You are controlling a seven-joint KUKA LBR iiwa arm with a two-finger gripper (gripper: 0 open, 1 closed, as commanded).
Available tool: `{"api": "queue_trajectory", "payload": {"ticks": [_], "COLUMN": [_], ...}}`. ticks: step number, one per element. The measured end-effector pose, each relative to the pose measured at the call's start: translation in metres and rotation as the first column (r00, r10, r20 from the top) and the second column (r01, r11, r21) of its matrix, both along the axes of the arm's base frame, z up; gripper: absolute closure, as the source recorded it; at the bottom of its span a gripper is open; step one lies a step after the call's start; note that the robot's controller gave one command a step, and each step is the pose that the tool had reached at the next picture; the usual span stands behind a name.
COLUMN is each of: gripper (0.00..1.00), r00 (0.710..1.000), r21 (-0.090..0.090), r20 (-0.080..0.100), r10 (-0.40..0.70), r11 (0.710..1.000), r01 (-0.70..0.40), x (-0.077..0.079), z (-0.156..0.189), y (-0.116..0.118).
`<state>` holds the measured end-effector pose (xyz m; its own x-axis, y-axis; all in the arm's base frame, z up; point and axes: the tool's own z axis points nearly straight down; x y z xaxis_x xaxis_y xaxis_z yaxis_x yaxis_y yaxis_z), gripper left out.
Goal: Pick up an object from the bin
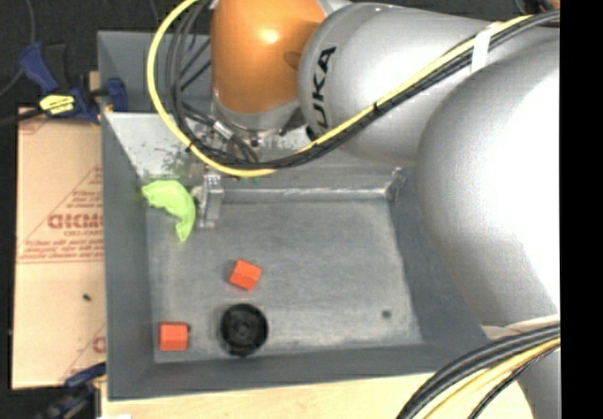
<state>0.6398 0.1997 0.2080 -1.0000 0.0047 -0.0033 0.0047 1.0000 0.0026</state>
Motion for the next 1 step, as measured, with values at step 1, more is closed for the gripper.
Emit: {"api": "queue_trajectory", "payload": {"ticks": [1], "gripper": [0.00], "r00": [1.000], "r21": [0.000], "r20": [0.000], "r10": [-0.001], "r11": [1.000], "r01": [0.001], "x": [0.0000], "z": [0.0000], "y": [0.0000]}}
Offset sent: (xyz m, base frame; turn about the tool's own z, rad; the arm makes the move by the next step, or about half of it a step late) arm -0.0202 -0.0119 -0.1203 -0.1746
